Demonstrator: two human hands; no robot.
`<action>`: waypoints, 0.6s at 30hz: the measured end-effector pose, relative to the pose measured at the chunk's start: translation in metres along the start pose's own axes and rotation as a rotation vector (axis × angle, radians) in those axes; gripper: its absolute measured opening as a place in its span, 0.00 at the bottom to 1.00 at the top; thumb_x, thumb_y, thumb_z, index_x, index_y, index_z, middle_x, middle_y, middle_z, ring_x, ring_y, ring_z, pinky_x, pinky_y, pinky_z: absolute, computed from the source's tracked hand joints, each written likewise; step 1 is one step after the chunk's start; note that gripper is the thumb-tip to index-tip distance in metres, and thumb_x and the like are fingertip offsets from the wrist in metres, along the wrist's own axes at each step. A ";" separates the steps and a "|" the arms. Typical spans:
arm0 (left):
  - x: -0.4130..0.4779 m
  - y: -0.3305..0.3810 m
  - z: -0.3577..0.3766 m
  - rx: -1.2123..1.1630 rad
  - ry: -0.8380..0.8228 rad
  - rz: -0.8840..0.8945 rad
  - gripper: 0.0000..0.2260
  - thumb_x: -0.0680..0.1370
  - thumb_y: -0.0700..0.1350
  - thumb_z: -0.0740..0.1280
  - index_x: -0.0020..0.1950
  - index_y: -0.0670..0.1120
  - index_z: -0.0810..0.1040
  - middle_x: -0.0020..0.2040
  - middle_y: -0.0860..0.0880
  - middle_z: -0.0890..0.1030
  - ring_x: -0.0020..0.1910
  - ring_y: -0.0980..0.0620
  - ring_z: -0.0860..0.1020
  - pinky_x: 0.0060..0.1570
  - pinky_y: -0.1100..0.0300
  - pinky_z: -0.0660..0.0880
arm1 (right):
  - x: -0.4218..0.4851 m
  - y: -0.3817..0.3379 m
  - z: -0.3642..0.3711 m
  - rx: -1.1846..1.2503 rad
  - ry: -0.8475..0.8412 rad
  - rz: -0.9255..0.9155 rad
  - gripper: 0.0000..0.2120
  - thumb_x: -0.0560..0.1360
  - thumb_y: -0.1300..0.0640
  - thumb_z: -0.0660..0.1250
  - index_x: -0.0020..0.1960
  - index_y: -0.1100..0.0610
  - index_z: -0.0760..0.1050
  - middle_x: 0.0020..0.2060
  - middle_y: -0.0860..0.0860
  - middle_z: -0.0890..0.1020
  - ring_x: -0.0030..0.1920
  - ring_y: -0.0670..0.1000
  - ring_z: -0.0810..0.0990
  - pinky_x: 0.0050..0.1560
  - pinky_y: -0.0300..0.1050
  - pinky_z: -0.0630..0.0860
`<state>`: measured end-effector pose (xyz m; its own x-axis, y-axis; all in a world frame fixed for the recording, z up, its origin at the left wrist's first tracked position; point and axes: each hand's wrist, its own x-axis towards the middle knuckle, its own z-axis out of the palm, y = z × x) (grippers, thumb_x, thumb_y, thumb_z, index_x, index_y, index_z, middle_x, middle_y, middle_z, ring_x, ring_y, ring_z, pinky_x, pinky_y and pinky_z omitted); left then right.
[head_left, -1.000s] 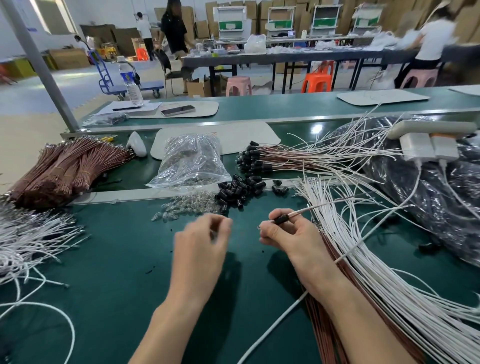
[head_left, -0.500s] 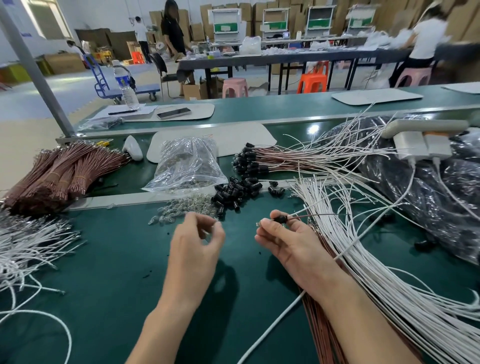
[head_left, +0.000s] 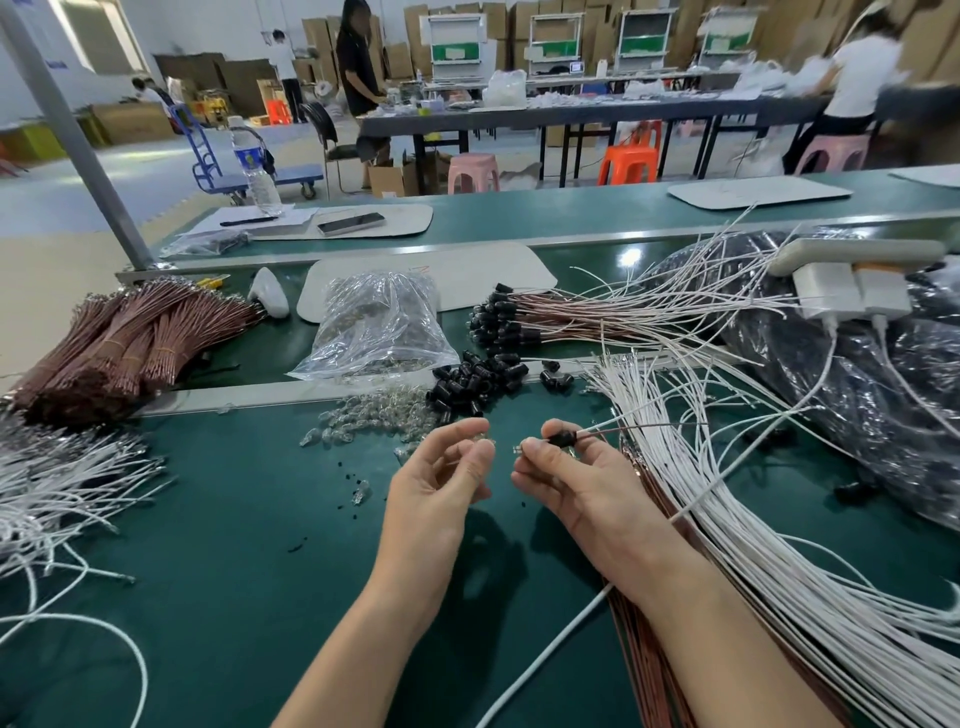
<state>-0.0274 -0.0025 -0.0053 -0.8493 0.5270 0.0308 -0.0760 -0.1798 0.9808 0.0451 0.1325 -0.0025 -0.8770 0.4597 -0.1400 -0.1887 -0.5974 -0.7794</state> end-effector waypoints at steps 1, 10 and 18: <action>0.001 -0.001 0.001 -0.064 0.006 -0.032 0.09 0.73 0.49 0.73 0.53 0.53 0.85 0.40 0.52 0.82 0.41 0.55 0.80 0.47 0.62 0.78 | 0.000 0.001 0.000 0.000 -0.002 -0.004 0.16 0.64 0.64 0.75 0.50 0.58 0.75 0.36 0.56 0.83 0.36 0.51 0.84 0.41 0.43 0.83; 0.001 -0.005 0.008 -0.205 -0.031 -0.046 0.11 0.71 0.49 0.74 0.50 0.47 0.84 0.48 0.43 0.86 0.44 0.50 0.84 0.45 0.62 0.80 | 0.002 0.002 0.000 0.013 0.006 -0.041 0.14 0.66 0.65 0.73 0.50 0.58 0.75 0.35 0.56 0.82 0.37 0.52 0.84 0.41 0.43 0.83; 0.003 -0.009 0.009 -0.230 -0.023 -0.066 0.14 0.71 0.47 0.74 0.54 0.43 0.82 0.48 0.42 0.86 0.44 0.50 0.84 0.46 0.62 0.80 | 0.002 0.002 0.000 0.039 -0.006 -0.051 0.14 0.66 0.65 0.73 0.50 0.59 0.75 0.35 0.56 0.83 0.36 0.51 0.85 0.40 0.41 0.82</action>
<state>-0.0242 0.0085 -0.0125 -0.8265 0.5623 -0.0254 -0.2505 -0.3271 0.9112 0.0428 0.1322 -0.0038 -0.8684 0.4863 -0.0969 -0.2502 -0.5985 -0.7610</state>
